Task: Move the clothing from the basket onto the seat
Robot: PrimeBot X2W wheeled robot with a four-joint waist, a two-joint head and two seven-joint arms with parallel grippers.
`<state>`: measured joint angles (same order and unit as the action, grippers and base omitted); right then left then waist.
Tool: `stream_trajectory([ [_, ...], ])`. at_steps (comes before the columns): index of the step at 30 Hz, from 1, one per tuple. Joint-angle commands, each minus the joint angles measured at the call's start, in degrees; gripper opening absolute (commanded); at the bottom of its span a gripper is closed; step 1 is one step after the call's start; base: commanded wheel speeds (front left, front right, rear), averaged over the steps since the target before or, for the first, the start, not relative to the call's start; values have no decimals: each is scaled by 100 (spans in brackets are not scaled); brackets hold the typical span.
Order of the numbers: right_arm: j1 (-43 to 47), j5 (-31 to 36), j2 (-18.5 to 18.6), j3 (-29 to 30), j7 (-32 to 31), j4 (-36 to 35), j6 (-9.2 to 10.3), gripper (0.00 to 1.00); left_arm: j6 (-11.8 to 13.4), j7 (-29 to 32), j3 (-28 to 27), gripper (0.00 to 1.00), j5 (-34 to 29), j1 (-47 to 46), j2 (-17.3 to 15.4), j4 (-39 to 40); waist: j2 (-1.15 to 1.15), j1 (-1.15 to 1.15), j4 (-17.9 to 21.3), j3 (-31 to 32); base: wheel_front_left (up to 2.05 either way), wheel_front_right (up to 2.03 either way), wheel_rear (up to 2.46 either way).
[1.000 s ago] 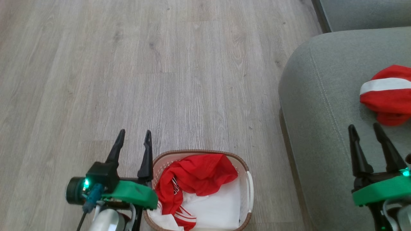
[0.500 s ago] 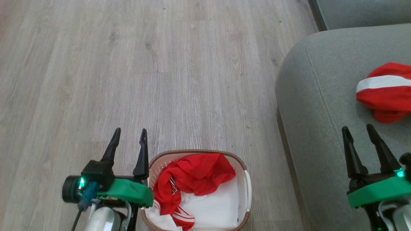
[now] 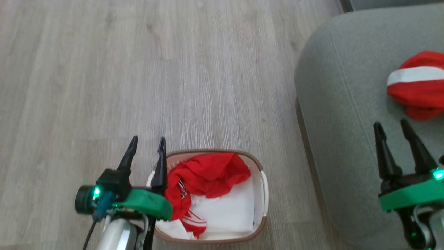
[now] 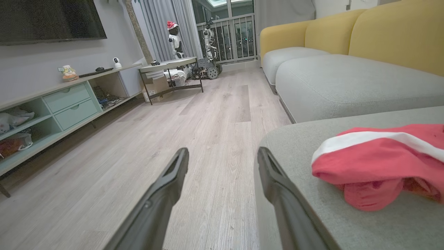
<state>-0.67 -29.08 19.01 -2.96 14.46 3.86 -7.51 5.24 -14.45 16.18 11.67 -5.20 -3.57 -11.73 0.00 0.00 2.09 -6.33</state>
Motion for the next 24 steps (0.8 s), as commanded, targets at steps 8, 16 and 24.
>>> stream_trajectory([
  [8, -569, -263, 412, -121, 53, -363, 2, 100, 80, -55, 36, 100, -65, -814, 55, -192, 0, 0, 213, -842, 0, 0, 0],
  [16, -989, -488, 604, -118, 53, -501, 2, 100, 134, -55, 322, 100, 117, -1476, 67, -1122, 0, 0, 401, -1638, 0, 0, 0],
  [24, -1516, -669, 751, -173, 53, -697, 2, 100, 100, -55, 532, 100, 531, -2349, 68, -2808, 0, 0, 655, -2390, 0, 0, 0],
])
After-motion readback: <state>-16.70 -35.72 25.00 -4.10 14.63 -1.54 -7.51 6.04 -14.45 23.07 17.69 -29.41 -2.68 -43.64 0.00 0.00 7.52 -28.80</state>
